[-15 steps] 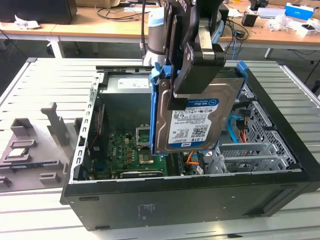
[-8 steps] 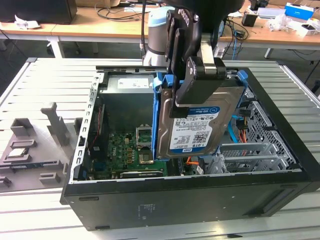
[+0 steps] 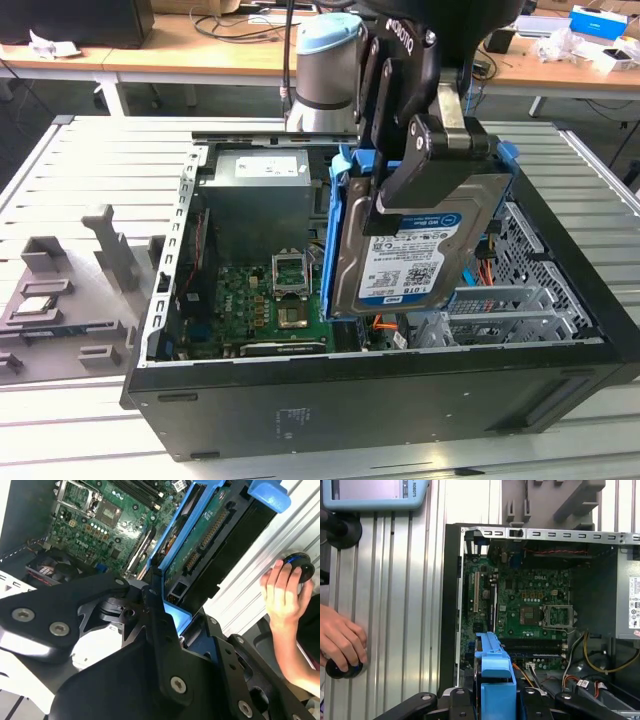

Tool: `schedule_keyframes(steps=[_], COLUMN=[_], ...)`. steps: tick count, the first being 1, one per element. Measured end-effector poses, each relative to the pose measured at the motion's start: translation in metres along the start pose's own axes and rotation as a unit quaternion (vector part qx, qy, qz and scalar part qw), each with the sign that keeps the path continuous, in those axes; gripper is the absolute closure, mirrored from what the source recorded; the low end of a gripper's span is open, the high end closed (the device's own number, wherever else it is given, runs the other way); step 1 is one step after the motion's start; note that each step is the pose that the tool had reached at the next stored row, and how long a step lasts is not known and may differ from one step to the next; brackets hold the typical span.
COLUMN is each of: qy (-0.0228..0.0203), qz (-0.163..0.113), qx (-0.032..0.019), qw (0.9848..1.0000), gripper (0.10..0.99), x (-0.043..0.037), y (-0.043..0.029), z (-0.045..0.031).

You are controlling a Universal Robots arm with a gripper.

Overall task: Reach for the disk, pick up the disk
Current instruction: 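Pick up the disk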

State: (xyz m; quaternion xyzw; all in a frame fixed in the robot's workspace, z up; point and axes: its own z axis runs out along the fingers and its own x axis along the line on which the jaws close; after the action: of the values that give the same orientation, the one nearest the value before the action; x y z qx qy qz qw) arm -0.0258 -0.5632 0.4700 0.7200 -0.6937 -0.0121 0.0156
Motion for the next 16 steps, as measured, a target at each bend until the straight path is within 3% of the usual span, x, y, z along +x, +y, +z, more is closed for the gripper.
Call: schedule_keyframes(steps=[16], qy=[-0.0001], qz=[0.0], qx=[-0.0001], qw=[1.0], gripper=[0.718], x=[0.0014], y=[-0.0383], z=[-0.0014])
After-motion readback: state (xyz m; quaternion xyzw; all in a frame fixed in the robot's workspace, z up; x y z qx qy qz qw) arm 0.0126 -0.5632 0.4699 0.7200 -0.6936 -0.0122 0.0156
